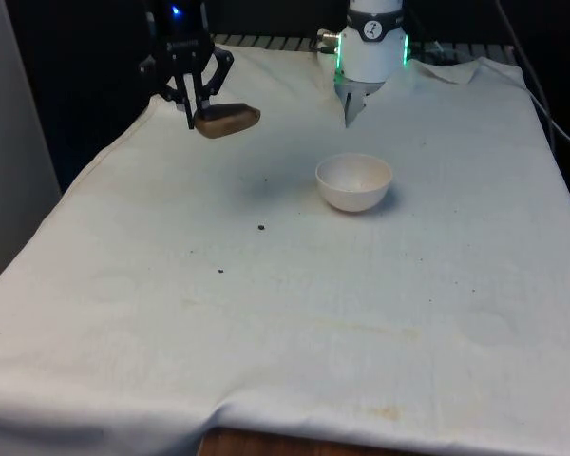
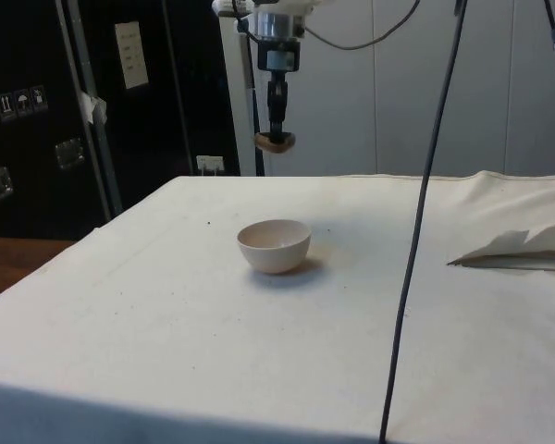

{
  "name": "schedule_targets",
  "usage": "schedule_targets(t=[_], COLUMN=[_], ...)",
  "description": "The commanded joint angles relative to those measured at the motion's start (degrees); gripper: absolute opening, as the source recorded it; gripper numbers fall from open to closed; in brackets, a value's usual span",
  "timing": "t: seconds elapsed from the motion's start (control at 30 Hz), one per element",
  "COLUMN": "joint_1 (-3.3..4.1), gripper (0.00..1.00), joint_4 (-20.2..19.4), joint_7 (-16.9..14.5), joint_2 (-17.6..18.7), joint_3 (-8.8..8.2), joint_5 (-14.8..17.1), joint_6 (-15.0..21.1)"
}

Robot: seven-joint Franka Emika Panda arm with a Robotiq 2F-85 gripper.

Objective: Pour the coffee beans from the cup into the bowl.

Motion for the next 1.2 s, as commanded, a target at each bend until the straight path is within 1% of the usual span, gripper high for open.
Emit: schedule_targets(t=[0.0,0.13,0.2,0.23,0.27,0.5,0.53,0.57,0.67,0.83,0.87,0.9,1.13,1.17], joint_1=[0.63,0.69,0.57,0.11,0.52,0.46,0.11,0.46,0.4,0.69,0.11,0.69,0.8,0.29], gripper=[0.0,0.0,0.0,0.0,0.0,0.0,0.0,0.0,0.0,0.0,0.0,0.0,0.0,0.0], joint_4=[-1.0,-2.5,-3.3,-2.7,-3.6,-3.8,-3.4,-3.8,-3.9,-4.9,-4.1,-5.0,-6.9,-6.3], joint_7=[0.7,1.1,1.4,0.5,1.5,3.2,2.6,3.7,4.4,5.7,4.8,5.9,7.3,6.4], joint_2=[-0.6,-1.7,-2.2,-1.9,-2.3,-2.4,-2.3,-2.4,-2.5,-3.2,-2.6,-3.3,-4.6,-4.4], joint_3=[-0.46,-0.23,-0.11,0.29,-0.06,-0.23,0.11,-0.23,-0.29,0.0,0.34,0.11,0.97,1.38], joint_5=[-1.0,-1.4,-1.4,-0.6,-1.4,-1.3,-0.6,-1.3,-1.2,-1.3,-0.6,-1.4,-1.5,-0.6], joint_6=[1.3,2.4,2.9,1.8,3.0,3.2,2.3,3.2,3.2,3.3,2.3,3.3,3.6,2.5])
